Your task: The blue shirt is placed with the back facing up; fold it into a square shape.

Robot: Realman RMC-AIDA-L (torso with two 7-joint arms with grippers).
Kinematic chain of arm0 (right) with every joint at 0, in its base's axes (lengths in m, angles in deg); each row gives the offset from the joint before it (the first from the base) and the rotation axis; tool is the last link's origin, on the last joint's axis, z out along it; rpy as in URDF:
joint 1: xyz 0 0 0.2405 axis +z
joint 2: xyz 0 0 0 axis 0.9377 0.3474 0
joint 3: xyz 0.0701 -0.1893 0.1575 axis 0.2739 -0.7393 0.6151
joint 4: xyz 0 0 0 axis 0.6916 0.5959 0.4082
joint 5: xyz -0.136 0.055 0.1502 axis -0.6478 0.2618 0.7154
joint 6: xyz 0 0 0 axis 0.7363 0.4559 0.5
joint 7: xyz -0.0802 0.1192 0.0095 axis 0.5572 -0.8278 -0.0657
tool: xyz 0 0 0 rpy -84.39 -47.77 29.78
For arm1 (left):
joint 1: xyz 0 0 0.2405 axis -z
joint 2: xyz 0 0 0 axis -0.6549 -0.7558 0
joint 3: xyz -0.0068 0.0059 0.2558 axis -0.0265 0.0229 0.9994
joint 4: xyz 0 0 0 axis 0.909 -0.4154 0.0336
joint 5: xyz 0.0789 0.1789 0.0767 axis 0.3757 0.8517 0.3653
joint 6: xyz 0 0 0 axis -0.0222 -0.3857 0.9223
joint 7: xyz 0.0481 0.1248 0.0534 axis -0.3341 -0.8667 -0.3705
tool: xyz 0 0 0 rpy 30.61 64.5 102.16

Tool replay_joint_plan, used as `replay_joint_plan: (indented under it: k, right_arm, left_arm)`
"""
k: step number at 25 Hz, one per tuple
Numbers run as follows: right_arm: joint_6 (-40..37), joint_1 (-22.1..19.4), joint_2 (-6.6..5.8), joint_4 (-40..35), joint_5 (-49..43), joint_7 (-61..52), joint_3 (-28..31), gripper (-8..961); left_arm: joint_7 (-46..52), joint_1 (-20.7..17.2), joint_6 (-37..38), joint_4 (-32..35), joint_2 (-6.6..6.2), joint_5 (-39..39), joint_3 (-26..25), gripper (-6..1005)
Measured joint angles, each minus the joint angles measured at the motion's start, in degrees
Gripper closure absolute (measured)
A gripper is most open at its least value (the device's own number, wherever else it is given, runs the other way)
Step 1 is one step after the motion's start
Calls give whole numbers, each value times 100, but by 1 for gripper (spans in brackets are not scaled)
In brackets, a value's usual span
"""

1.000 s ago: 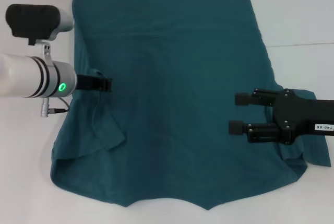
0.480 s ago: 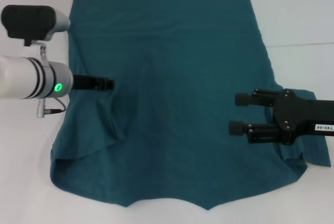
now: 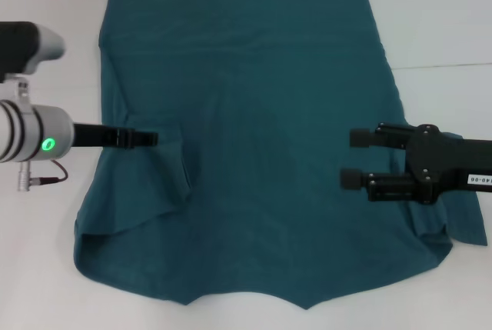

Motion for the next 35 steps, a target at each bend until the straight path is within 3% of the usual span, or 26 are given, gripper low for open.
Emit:
replay_joint_plan:
  k: [3, 5, 7, 9, 12, 15, 17, 21, 24, 27, 35]
  right_arm:
    - [13, 4, -31, -3, 1, -49, 39, 98]
    - [20, 0, -56, -23, 1, -103, 96, 98]
    - [20, -24, -71, -94, 1, -165, 162, 98]
    - [19, -67, -59, -231, 1, -235, 207, 98]
    - [33, -115, -9, -424, 1, -305, 273, 99]
    - [43, -106, 12, -477, 3, -372, 299, 99]
    - [43, -79, 12, -478, 4, -408, 301, 99]
    - [80, -65, 11, -480, 6, -421, 301, 100]
    - [131, -100, 10, -464, -3, -416, 302, 100]
    - [221, -152, 11, -433, -15, -384, 302, 101]
    - [295, -214, 11, -381, -5, -369, 289, 101]
  left_arm:
    - [-551, -414, 504, 472, -39, -836, -48, 135]
    - [-1232, -703, 1154, 636, -160, -1692, -277, 136]
    - [-1409, -760, 1341, 647, -193, -1871, -358, 136]
    - [-2294, -918, 2529, 448, -363, -2348, -1110, 137]
    - [-2511, -983, 2762, 309, -383, -2315, -1368, 138]
    - [-2641, -1069, 2530, 279, -298, -2318, -1365, 148]
    - [-2823, -1076, 2223, 272, -170, -2316, -1262, 166]
    - [-3023, -1068, 1325, 252, 22, -2308, -678, 203]
    - [-3051, -1051, 881, 174, 50, -2309, -315, 230]
    - [-3062, -969, -334, -183, 75, -2360, 358, 257]
    - [-3040, -709, -1199, -613, 90, -2363, 1224, 536]
